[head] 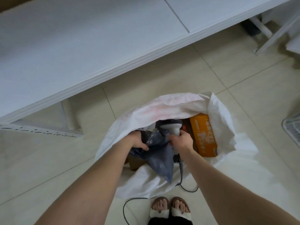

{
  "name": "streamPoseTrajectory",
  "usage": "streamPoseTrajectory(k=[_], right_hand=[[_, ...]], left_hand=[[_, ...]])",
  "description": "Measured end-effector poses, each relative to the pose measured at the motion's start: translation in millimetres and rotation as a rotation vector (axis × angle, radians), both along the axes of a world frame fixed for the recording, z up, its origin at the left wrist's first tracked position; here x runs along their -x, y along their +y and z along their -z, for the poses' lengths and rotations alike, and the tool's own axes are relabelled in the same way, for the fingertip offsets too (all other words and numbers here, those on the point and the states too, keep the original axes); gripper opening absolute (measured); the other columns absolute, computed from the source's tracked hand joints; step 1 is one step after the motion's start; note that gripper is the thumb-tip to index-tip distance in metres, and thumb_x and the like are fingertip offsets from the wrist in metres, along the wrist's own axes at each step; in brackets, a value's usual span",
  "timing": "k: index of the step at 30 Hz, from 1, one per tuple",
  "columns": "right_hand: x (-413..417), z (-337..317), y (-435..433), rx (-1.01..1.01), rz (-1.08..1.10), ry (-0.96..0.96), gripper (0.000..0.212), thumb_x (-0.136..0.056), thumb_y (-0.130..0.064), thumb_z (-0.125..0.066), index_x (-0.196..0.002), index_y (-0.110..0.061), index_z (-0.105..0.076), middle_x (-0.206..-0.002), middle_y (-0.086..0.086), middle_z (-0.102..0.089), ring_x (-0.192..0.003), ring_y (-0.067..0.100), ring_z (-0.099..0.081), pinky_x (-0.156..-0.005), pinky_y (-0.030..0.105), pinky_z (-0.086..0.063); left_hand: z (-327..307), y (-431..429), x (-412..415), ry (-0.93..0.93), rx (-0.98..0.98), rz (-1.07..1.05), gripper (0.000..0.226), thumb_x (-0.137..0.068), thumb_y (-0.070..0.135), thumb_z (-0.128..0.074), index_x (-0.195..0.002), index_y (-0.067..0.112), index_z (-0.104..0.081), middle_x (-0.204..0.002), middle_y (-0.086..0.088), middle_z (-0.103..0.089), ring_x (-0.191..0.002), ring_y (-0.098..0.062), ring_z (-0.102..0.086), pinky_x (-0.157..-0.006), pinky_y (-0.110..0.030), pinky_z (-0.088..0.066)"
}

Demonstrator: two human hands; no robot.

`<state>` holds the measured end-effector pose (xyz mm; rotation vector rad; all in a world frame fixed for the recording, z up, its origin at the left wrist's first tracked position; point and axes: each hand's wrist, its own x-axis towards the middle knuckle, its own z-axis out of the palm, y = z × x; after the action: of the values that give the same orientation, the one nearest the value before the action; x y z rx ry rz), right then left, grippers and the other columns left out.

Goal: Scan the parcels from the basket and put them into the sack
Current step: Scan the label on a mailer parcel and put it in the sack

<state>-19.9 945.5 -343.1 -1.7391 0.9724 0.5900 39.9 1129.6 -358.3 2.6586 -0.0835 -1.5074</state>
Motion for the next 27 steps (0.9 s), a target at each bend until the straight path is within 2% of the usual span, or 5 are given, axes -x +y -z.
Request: streamPoseTrajectory(k=[8, 11, 16, 23, 27], right_hand=[[14.4, -34.1, -3.0, 0.016, 0.078, 0.095, 0.036, -0.091, -0.023, -0.062, -0.124, -0.01, -0.054, -0.111, 0.014, -0.065, -0.1, 0.032, -0.064, -0.088, 0.048, -0.056], [18.2, -43.6, -14.0, 0.001, 0.134, 0.109, 0.033, -0.09, -0.018, -0.062, -0.121, -0.012, -0.054, -0.109, 0.015, -0.066, -0.097, 0.034, -0.065, -0.084, 0.047, -0.057], [22.2, -54.1, -23.0, -0.039, 0.08, 0.176, 0.03, -0.089, -0.013, -0.064, -0.117, -0.006, -0.056, -0.094, 0.017, -0.066, -0.076, 0.029, -0.062, -0.07, 0.039, -0.056], [22.5, -50.4, -16.3, -0.067, -0.12, 0.165, 0.041, -0.089, -0.015, -0.061, -0.129, -0.012, -0.051, -0.105, 0.009, -0.061, -0.096, 0.027, -0.061, -0.078, 0.035, -0.052], [6.8, -21.5, 8.1, -0.073, -0.191, 0.14, 0.055, -0.089, -0.013, -0.065, -0.139, -0.009, -0.041, -0.126, 0.012, -0.057, -0.114, 0.03, -0.056, -0.09, 0.035, -0.048]], left_hand=[[-75.9, -50.8, -34.0, -0.127, 0.667, -1.353, 0.047, -0.096, 0.058, -0.035, -0.094, 0.018, -0.059, -0.097, -0.006, -0.069, -0.079, -0.019, -0.066, -0.074, -0.029, -0.051], [-86.5, -23.8, -61.2, -0.267, 0.814, -1.825, 0.039, -0.103, 0.04, -0.032, -0.115, 0.01, -0.054, -0.108, -0.011, -0.068, -0.078, -0.024, -0.07, -0.07, -0.036, -0.057], [-92.5, -11.8, -60.3, -0.115, 0.76, -1.749, 0.046, -0.102, 0.04, -0.032, -0.138, 0.011, -0.037, -0.137, -0.016, -0.052, -0.099, -0.034, -0.065, -0.083, -0.045, -0.055], [-104.3, -18.4, -77.2, -0.268, 0.771, -1.865, 0.036, -0.105, 0.029, -0.03, -0.137, 0.013, -0.033, -0.085, -0.016, -0.065, -0.072, -0.025, -0.069, -0.075, -0.041, -0.059], [-88.7, 6.5, -92.3, -0.255, 0.849, -1.793, 0.031, -0.105, 0.026, -0.027, -0.123, 0.006, -0.043, -0.119, -0.014, -0.062, -0.082, -0.03, -0.069, -0.073, -0.043, -0.058]])
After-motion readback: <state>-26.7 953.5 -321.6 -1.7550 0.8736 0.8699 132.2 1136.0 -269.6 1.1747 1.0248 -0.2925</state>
